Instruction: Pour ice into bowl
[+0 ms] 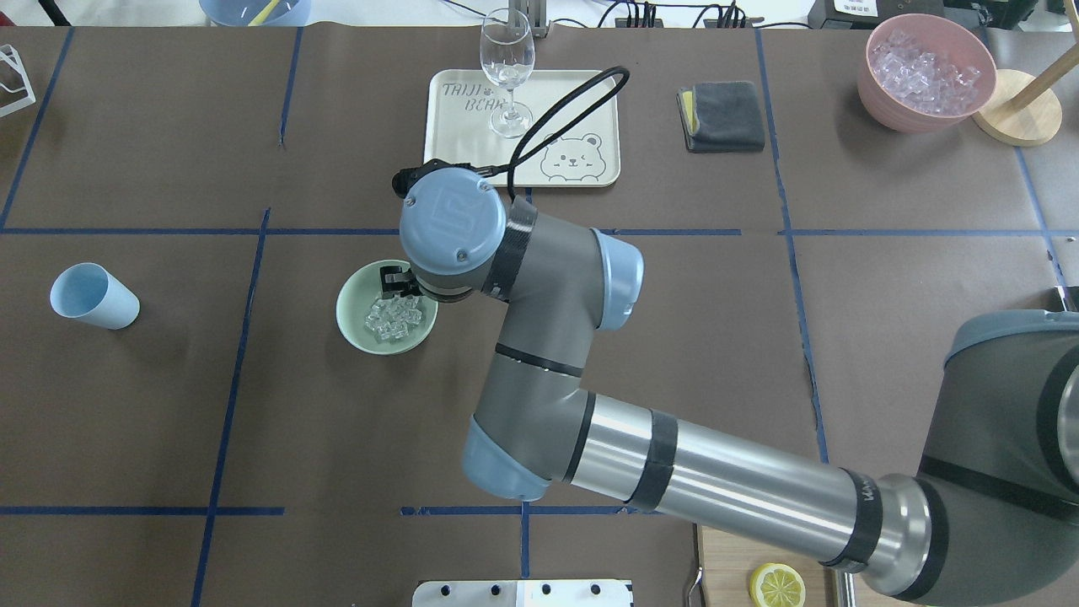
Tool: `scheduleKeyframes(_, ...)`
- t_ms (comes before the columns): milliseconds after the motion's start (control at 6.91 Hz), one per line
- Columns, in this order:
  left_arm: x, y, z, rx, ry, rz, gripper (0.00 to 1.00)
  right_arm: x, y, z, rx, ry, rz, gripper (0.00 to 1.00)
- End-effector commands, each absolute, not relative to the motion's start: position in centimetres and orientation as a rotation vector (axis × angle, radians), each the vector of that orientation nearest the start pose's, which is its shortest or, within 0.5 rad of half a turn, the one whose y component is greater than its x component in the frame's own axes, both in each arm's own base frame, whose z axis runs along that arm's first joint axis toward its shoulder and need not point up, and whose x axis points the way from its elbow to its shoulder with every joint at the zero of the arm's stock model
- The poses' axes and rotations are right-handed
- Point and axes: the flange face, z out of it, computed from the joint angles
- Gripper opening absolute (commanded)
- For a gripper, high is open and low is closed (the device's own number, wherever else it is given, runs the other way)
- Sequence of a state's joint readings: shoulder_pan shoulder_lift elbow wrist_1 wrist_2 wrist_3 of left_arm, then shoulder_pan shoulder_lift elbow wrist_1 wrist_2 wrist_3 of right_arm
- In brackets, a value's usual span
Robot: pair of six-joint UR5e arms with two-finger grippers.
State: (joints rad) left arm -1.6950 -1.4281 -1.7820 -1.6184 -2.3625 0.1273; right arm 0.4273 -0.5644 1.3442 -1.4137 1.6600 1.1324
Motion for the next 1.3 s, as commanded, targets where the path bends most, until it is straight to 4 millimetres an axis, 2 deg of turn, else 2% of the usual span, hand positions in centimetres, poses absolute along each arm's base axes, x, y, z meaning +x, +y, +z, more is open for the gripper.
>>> scheduleKeyframes(0,-11.6,-42.6,61.2,0.212,0.77,0.05,1.0,-70.2,-42.6,10.5,0.363,-0.8,-0.014,0.99)
scheduleKeyframes(289,-11.6,-42.6,61.3,0.211,0.769,0.05,1.0,-70.9,-41.8,10.7,0.33,-0.807,0.024,0.98)
scheduleKeyframes(434,-11.6,-42.6,61.2,0.213,0.768,0.051,1.0,-70.9,-41.8,10.8,0.329,-0.807,0.026,0.94)
scheduleKeyframes(579,-11.6,-42.6,61.0,0.216,0.768,0.052,1.0,-71.0,-41.7,10.8,0.312,-0.814,0.04,0.34)
scheduleKeyframes(723,-11.6,-42.7,60.9,0.217,0.768,0.053,1.0,-71.1,-41.5,11.1,0.306,-0.811,0.036,0.0)
scheduleKeyframes(1157,-11.6,-42.7,60.9,0.219,0.767,0.055,1.0,-70.8,-41.6,10.3,0.307,-0.851,0.036,0.0)
